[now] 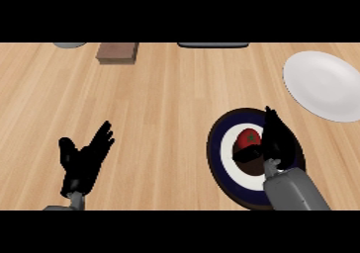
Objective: Pick the tomato from the plate and place it in the plate
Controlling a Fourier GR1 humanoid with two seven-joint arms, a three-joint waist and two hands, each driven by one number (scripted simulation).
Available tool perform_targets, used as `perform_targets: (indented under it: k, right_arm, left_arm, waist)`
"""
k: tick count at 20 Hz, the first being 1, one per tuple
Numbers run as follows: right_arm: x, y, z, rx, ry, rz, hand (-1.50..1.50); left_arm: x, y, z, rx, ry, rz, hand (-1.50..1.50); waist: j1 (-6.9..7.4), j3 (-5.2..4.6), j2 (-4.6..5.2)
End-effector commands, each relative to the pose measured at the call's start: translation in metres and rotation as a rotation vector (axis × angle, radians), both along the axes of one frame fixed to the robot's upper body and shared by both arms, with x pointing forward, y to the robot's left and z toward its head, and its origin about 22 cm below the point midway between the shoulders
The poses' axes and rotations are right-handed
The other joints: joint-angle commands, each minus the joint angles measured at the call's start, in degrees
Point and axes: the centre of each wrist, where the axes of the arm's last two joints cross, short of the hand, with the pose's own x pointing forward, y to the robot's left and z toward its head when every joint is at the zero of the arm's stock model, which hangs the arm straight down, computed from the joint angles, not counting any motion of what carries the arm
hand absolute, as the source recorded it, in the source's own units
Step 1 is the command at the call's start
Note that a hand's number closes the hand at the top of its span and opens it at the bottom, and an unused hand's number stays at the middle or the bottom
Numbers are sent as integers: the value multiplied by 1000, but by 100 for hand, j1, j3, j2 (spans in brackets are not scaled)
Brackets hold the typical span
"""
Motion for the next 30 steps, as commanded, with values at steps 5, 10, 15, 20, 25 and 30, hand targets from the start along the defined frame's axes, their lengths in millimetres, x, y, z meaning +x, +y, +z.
perform_targets:
  k: [5, 10, 15, 20, 25, 30]
  right_arm:
    - [17, -9, -11, -81, 54, 124, 150]
    - [-1, -7, -27, -131, 45, 126, 150]
    - [82, 24, 21, -140, 16, -175, 150]
    - [120, -8, 68, -170, -108, -438, 150]
    - [142, -36, 109, -379, -373, -527, 150]
    - [154, -40, 136, -399, -524, -655, 150]
  left_arm:
    - [3, 7, -1, 12, 20, -10, 0]
    - [-6, -1, -14, -11, 8, 3, 0]
    - [9, -8, 3, 0, -23, -44, 0]
    - [14, -21, 11, 0, -59, -114, 0]
    - [16, -24, 13, 10, -57, -136, 0]
    - [17, -31, 14, -3, -55, -158, 0]
  waist:
    - [-1, -1, 2]
    - [-12, -2, -2]
    - [317, -1, 122]
    - [726, -6, 315]
    - [832, -7, 330]
    - [823, -3, 325]
